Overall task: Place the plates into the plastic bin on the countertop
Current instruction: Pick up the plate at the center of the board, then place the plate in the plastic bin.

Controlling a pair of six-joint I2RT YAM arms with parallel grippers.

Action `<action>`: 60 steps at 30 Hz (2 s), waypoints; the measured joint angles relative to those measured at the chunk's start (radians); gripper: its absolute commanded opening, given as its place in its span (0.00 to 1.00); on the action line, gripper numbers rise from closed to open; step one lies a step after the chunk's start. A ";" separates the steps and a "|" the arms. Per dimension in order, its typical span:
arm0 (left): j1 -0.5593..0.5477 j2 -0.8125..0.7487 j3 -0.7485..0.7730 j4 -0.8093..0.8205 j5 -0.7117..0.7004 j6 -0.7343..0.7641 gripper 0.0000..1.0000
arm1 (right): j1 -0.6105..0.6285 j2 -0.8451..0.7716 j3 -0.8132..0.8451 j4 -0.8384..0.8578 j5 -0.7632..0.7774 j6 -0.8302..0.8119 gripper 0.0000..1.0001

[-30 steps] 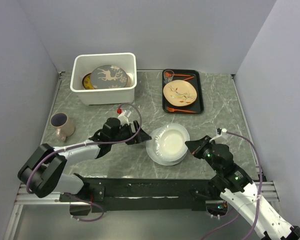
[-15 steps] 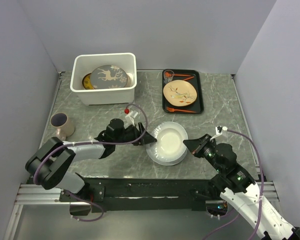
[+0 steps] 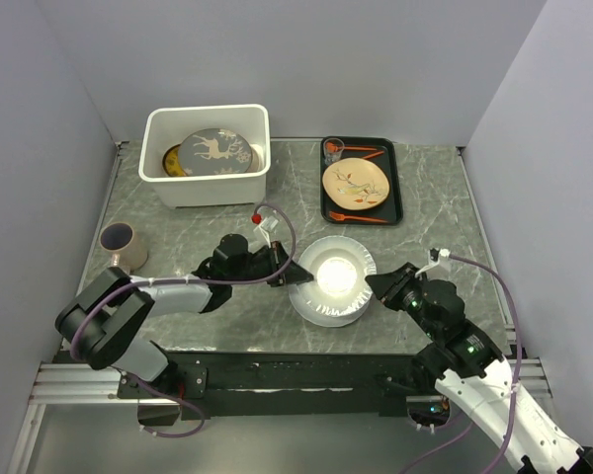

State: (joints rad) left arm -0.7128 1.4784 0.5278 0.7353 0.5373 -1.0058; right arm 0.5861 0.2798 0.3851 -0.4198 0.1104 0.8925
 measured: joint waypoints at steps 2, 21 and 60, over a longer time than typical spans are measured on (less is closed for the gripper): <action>-0.009 -0.027 -0.001 -0.029 -0.021 0.025 0.01 | 0.000 0.032 0.005 0.005 -0.004 0.003 0.49; -0.020 -0.101 -0.004 -0.241 -0.107 0.121 0.01 | 0.005 0.085 0.029 0.069 -0.042 0.008 1.00; 0.402 0.003 0.522 -0.650 -0.106 0.251 0.01 | 0.005 0.286 -0.052 0.285 -0.113 0.000 1.00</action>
State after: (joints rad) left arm -0.3107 1.4815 1.0500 0.0849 0.4316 -0.7544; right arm 0.5911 0.5663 0.3328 -0.1349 -0.0025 0.8921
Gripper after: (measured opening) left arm 0.122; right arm 0.999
